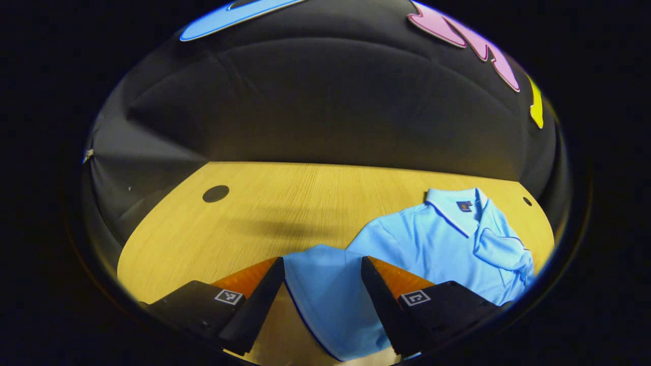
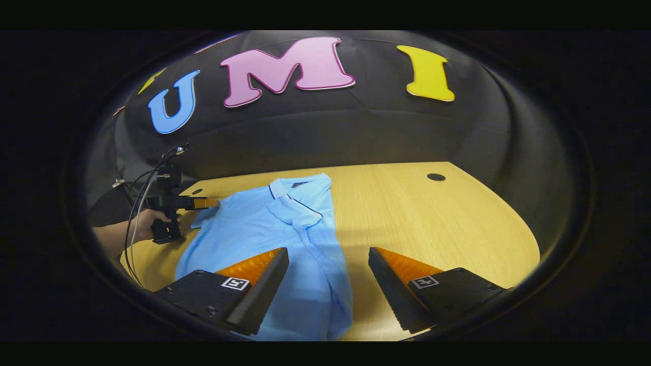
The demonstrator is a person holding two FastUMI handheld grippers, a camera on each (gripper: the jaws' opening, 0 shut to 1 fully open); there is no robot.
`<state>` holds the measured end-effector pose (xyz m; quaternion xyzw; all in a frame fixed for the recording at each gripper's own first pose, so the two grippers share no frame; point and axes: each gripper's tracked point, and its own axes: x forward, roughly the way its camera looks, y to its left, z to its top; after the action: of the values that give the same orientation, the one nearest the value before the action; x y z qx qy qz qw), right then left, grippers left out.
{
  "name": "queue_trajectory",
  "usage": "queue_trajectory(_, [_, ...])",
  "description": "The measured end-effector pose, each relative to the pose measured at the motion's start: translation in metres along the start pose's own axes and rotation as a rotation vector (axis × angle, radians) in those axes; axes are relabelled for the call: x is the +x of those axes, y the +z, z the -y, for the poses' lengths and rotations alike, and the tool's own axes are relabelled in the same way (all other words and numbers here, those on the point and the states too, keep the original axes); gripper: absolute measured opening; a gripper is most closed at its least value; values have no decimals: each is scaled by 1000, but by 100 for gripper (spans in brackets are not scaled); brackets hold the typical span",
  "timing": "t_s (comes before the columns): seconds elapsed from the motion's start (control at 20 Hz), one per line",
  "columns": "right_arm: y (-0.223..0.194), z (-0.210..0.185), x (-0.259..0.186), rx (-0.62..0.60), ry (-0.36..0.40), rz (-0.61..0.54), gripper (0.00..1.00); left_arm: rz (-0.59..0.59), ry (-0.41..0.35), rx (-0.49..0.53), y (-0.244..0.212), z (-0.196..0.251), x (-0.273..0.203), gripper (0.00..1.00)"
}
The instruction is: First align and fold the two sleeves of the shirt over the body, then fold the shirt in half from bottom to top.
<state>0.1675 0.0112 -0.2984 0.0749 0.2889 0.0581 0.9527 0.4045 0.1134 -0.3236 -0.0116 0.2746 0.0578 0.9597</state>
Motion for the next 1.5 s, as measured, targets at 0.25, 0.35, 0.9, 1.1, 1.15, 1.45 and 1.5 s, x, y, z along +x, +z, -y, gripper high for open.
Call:
queue_trajectory(0.25, [5, 14, 3, 30, -35, 17, 98, -24, -32, 40, 1, 11, 3, 76])
queue_trajectory(0.35, [5, 15, 4, 39, -36, 20, 98, -35, -43, 36, -2, 18, 5, 46])
queue_trajectory(0.9, [2, 37, -12, 29, -60, 28, 98, -31, -145, 41, 28, 79, -26, 6])
queue_trajectory(1.1, [2, 50, -29, 61, -88, 36, 98, 5, -276, 46, 50, 158, -51, 6])
queue_trajectory(1.15, [-1, 53, -33, 61, -100, 34, 98, 7, -318, 40, 50, 180, -57, 6])
queue_trajectory(1.45, [-17, 55, -66, 95, -127, 42, 98, -20, -523, -46, 37, 270, -111, 23])
queue_trajectory(1.5, [-22, 53, -72, 102, -126, 39, 99, -13, -536, -58, 35, 273, -118, 41])
